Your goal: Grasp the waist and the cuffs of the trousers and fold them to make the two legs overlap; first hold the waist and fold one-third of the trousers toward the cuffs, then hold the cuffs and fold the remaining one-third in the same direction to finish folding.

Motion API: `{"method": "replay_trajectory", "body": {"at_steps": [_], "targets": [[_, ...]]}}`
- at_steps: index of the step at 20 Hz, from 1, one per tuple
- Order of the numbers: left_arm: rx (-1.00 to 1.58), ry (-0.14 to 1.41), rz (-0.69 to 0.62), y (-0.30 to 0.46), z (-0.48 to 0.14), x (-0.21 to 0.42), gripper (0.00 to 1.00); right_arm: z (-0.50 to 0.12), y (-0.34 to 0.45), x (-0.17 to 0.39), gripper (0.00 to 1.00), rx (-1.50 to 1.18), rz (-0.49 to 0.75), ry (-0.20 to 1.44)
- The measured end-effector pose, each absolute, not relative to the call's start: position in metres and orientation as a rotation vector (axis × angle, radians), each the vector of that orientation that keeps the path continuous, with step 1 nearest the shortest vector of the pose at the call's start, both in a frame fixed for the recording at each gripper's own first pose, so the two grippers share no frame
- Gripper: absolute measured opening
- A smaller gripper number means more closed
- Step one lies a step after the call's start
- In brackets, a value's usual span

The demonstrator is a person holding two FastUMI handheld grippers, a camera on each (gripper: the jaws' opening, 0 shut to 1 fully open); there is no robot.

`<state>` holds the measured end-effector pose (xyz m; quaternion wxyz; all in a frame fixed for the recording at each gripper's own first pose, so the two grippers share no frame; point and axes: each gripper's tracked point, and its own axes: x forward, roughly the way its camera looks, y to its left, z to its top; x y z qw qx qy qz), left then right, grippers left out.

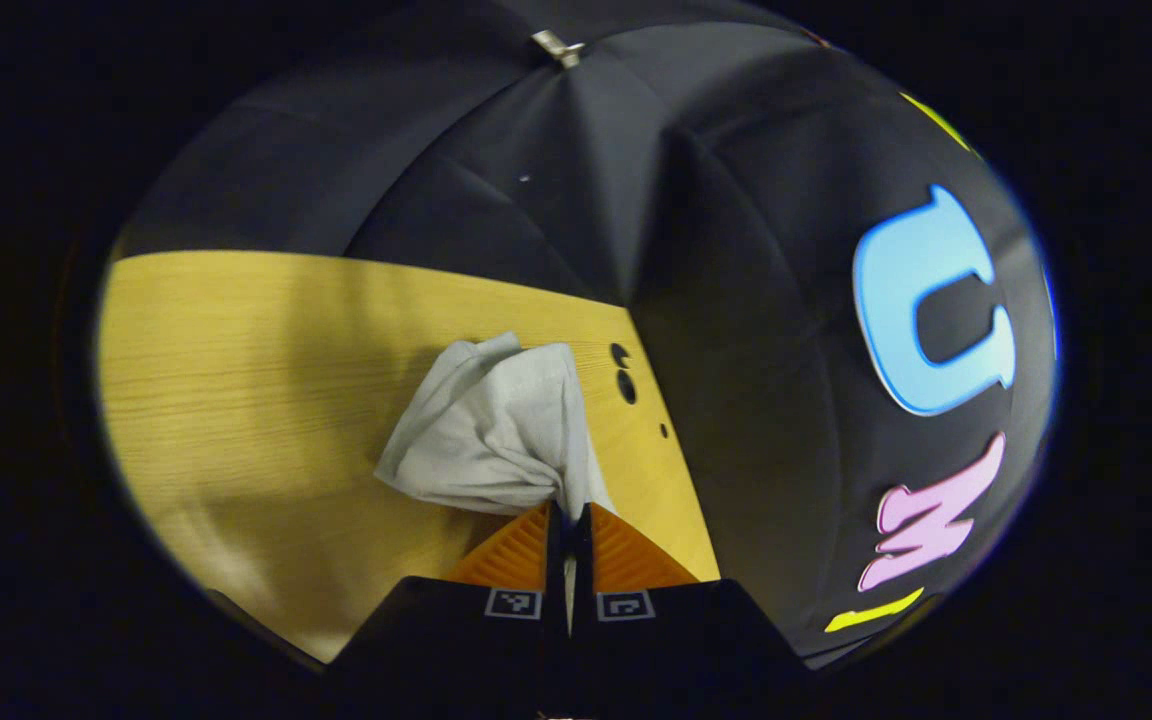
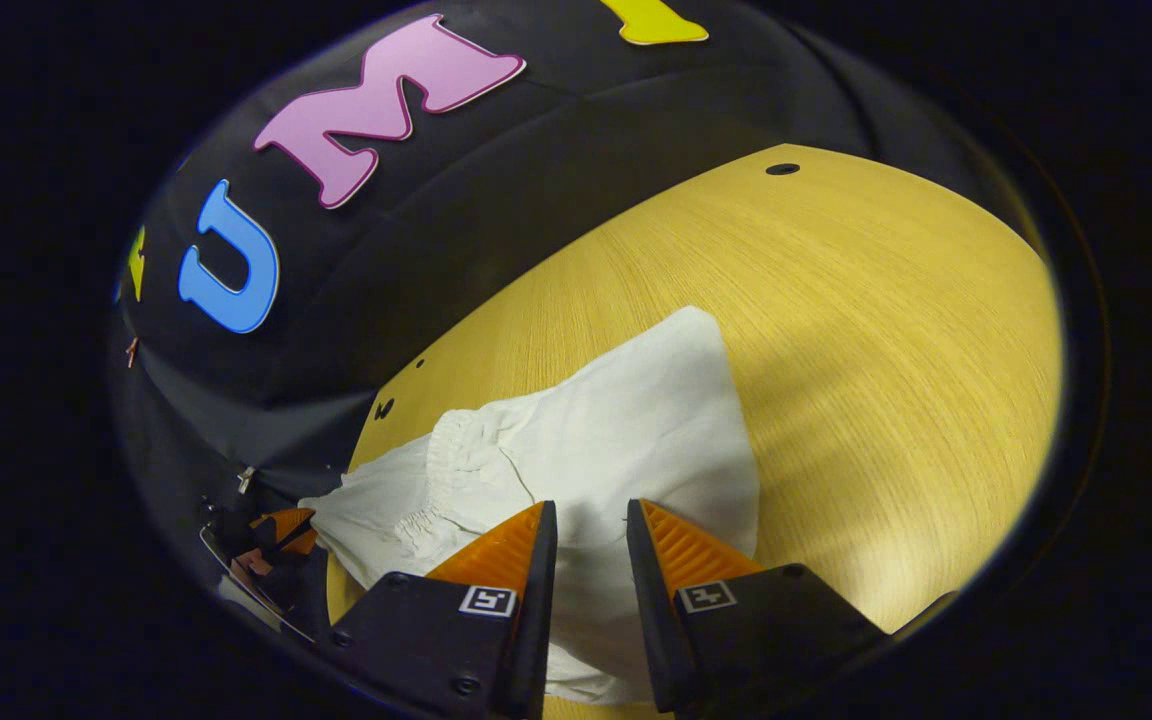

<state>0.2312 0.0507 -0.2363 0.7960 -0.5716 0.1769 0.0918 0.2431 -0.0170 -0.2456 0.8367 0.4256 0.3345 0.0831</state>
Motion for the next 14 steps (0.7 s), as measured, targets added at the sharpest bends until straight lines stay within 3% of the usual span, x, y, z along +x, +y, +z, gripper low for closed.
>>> {"method": "replay_trajectory", "body": {"at_steps": [4, 8, 14], "targets": [[-1.011, 0.257, 0.055, 0.000, -0.167, 0.233, 0.06, -0.234, -0.047, 0.237, 0.44, 0.924, 0.176, 0.673], [-0.750, 0.226, -0.155, -0.097, -0.119, 0.218, 0.06, -0.235, -0.083, 0.222, 0.44, 0.910, 0.154, 0.655], [-0.417, 0.274, -0.421, -0.240, -0.136, 0.171, 0.06, -0.251, -0.128, 0.197, 0.44, 0.910, 0.099, 0.655]]}}
